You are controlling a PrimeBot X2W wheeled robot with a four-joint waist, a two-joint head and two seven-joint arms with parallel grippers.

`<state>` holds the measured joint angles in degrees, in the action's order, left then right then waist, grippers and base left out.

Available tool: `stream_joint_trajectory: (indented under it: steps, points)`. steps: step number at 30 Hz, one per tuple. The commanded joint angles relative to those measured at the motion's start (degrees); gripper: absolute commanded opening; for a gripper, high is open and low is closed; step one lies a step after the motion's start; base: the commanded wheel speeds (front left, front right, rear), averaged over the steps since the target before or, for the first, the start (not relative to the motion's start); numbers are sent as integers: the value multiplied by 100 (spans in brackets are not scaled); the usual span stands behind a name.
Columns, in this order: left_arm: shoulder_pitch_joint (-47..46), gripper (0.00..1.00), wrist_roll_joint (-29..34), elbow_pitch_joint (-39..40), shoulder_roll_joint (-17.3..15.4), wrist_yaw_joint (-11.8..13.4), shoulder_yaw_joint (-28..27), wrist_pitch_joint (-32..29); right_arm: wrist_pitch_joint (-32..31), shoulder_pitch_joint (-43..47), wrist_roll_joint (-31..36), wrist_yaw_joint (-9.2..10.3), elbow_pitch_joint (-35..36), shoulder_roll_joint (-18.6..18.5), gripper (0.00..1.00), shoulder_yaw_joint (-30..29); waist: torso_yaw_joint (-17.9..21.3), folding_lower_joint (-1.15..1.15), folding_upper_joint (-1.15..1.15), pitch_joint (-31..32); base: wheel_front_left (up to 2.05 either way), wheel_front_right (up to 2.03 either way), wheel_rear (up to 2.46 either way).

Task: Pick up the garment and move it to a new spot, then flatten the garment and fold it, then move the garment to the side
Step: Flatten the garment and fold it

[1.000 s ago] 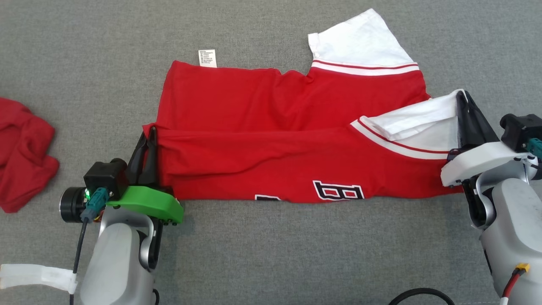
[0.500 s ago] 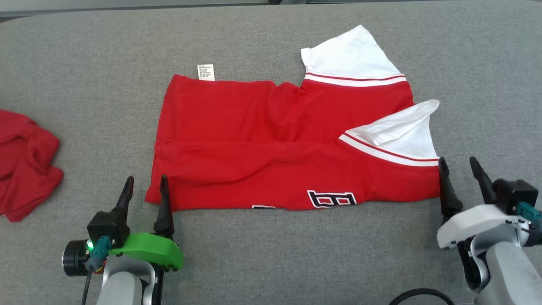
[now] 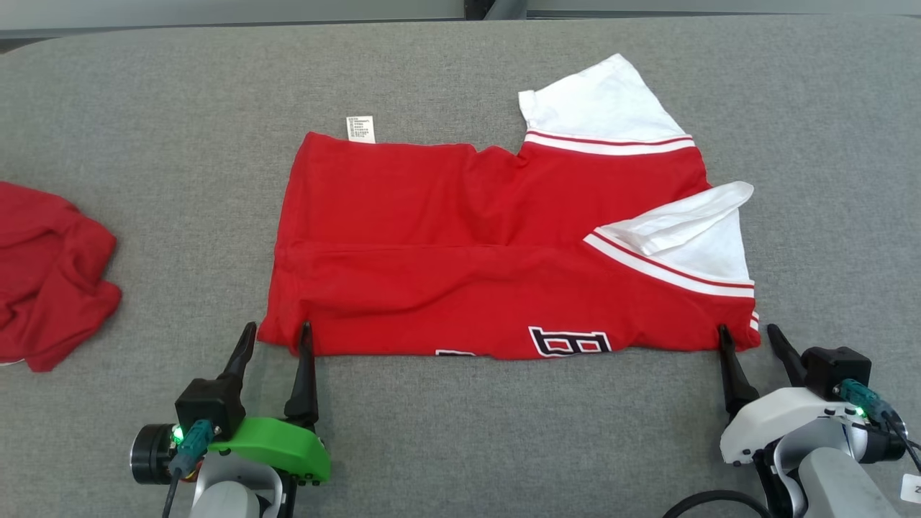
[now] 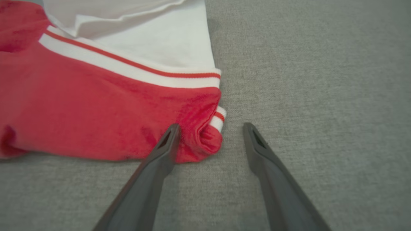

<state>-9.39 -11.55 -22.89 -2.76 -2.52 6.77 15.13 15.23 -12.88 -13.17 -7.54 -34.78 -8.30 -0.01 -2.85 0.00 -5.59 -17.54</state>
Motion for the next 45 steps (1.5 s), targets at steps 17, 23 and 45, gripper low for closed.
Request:
stream_joint_trajectory:
  steps: [17,23,45]
  points:
    - [-119,100,-274,-123,-24,-157,-90,1,-16,-147,-299,11,209,-205,0,213,17,0,0,-96,0,0,0]
    - [-222,100,-331,-310,-24,-155,-116,1,-16,-210,-328,11,388,-207,0,327,124,0,0,-209,0,0,0]
    - [-134,79,-344,-388,-25,-56,-242,1,-16,-253,-274,11,541,-196,0,265,152,0,0,-358,0,0,0]
